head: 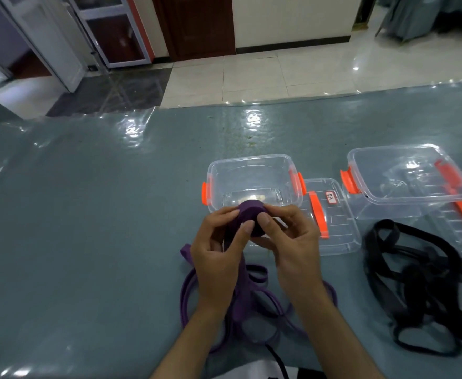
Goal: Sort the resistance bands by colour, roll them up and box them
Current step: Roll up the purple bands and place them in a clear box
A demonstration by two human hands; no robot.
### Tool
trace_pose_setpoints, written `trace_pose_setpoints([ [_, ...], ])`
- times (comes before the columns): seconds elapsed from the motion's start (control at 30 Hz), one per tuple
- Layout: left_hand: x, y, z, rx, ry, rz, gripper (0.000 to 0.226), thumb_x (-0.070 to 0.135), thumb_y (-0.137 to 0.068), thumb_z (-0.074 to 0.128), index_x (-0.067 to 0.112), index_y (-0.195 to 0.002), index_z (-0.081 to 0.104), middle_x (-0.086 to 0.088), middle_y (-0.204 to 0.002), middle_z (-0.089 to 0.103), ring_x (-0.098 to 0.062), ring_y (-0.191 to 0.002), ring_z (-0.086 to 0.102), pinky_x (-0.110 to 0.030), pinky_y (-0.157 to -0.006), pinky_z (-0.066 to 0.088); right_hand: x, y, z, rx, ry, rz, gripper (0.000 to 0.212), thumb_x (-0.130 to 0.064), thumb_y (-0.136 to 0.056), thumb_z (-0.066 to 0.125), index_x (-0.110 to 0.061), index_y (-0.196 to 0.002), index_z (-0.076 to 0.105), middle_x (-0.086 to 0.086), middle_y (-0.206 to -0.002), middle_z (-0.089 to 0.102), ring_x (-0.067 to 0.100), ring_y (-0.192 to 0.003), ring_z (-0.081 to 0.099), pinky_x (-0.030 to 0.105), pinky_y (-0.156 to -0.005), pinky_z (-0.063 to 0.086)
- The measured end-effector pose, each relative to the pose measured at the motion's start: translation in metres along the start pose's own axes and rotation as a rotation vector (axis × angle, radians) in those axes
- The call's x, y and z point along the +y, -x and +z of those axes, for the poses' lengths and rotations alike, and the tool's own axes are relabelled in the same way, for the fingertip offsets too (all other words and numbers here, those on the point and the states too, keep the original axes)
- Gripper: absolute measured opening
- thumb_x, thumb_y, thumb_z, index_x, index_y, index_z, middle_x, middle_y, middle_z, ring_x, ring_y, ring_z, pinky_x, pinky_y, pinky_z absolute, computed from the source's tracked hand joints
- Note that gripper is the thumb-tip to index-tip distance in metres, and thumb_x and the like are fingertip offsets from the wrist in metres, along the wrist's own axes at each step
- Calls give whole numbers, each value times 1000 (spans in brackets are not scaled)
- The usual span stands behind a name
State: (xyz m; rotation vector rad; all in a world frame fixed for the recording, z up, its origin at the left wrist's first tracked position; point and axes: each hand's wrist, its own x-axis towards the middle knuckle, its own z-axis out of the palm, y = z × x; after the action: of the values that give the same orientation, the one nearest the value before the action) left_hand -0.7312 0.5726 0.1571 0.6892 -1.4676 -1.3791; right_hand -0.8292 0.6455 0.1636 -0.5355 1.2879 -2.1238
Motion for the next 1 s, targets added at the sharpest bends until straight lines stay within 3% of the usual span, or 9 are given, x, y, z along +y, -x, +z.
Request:
trace_pose_setpoints([
  [0.23, -3, -14, -16, -177, -37, 40, 26, 8, -79, 82, 14, -104, 77, -4, -108, 78, -23, -106, 74, -27, -93, 58, -4, -10, -17, -17, 192, -70, 16, -20, -79, 87, -16, -82, 72, 18, -99, 74, 35, -99, 74, 47, -82, 62],
  [0.3, -1, -16, -15, -207, -55, 33, 26, 11, -80, 82, 15, -106, 78, -4, -109, 78, -24, -107, 74, -32, -95, 59, -6, -11, -20, -44, 173, -87, 14, -17, -80, 84, -14, -88, 72, 22, -99, 74, 38, -96, 74, 51, -79, 63],
  [0.37, 2, -18, -14, -279, -77, 2, 31, 12, -82, 82, 12, -113, 77, -5, -112, 76, -26, -109, 73, -37, -96, 60, -7, -8, -18, -27, 155, -117, 18, -10, -83, 78, -10, -100, 71, 19, -100, 75, 35, -96, 75, 43, -77, 64],
  [0.43, 6, -24, -17, -402, -134, -19, 42, 13, -83, 83, 10, -124, 74, -3, -114, 73, -25, -109, 71, -31, -94, 58, -4, -5, -16, 22, 110, -114, 19, -6, -87, 73, -6, -106, 70, 19, -104, 75, 34, -98, 75, 40, -78, 64],
  [0.57, 7, -40, -30, -528, -233, 20, 41, 11, -87, 81, 13, -127, 73, 2, -116, 75, -22, -110, 71, -32, -98, 57, 1, -7, -23, -33, 146, -86, 18, -11, -85, 81, -4, -96, 68, 22, -109, 71, 38, -105, 72, 57, -86, 61],
  [0.7, 3, -30, -28, -435, -272, -5, 31, 18, -88, 81, 19, -116, 71, 9, -110, 73, -21, -108, 71, -33, -97, 57, -5, -13, -22, -51, 286, -110, 15, -17, -81, 82, -13, -86, 68, 19, -97, 72, 33, -95, 74, 47, -85, 63],
  [0.83, 0, -22, -29, -328, -306, -11, 25, 24, -85, 82, 17, -105, 70, 10, -100, 72, -17, -99, 70, -22, -88, 54, -11, -19, -29, -222, 620, -222, 27, -21, -87, 79, -20, -113, 76, -6, -106, 77, 15, -99, 75, 28, -90, 59],
  [0.9, 1, -23, -31, -340, -318, -4, 24, 26, -83, 82, 22, -104, 71, 11, -100, 73, -14, -98, 69, -18, -88, 51, -14, -22, -36, -311, 639, -235, 29, -16, -85, 80, -16, -114, 77, -6, -105, 77, 13, -98, 75, 27, -87, 60],
  [1.0, 1, -21, -30, -347, -240, -48, 24, 23, -82, 83, 22, -103, 72, 3, -101, 75, -20, -101, 72, -28, -92, 57, -11, -22, -40, -306, 670, -385, 27, -12, -84, 81, -7, -110, 78, 0, -104, 77, 13, -96, 74, 25, -83, 60],
])
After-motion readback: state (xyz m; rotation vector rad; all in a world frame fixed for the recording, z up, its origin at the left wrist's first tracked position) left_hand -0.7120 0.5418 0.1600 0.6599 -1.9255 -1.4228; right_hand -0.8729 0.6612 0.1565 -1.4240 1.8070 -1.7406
